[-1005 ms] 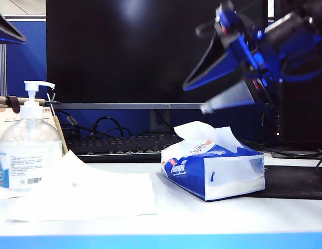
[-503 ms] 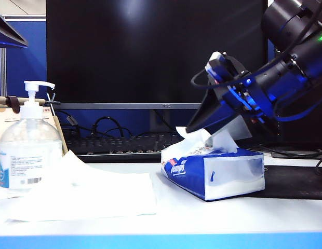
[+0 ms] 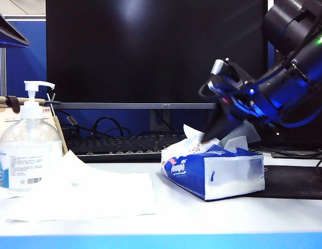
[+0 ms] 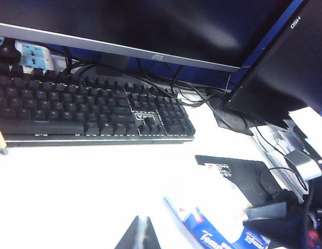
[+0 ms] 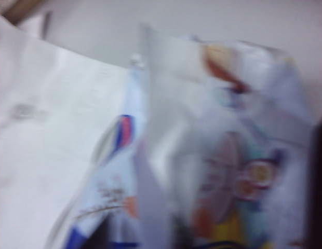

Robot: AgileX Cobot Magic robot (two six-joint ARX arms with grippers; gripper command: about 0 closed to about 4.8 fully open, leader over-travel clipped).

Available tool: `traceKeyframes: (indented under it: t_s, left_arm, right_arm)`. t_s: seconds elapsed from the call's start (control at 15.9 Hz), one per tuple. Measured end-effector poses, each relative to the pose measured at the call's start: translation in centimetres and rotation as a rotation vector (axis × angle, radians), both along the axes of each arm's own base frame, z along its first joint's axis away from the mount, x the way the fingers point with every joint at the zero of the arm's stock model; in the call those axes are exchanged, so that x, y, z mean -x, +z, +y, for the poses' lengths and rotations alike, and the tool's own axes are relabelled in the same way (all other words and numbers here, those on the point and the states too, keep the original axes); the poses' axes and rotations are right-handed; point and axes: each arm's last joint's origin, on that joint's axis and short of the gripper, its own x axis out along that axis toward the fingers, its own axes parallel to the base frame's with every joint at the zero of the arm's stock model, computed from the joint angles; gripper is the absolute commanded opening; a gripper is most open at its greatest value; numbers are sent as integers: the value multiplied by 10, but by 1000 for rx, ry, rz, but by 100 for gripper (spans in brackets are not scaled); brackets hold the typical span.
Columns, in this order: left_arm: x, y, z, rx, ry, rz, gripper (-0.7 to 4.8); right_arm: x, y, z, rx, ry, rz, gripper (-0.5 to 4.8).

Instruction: Pull out a tissue from the tissue dispenser, then press the switch of the alcohol sanitizer bottle to drop some sanitizer on the paper tissue, and finally place the treated tissue on the table.

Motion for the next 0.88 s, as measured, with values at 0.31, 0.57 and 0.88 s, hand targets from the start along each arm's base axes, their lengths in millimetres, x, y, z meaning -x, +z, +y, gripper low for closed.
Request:
traceKeyframes:
  t_s: [0.31, 0.57, 0.88]
  left_arm:
    - [0, 0, 0, 0, 0, 0, -6]
    - [0, 0, 0, 0, 0, 0, -6]
    - [0, 0, 0, 3, -18, 1, -6]
  right_arm:
    - [-1, -1, -1, 34, -14, -21, -6]
    - [-1, -1, -1, 42, -25, -25, -6]
    - [-1, 57, -1, -44, -13, -184, -6]
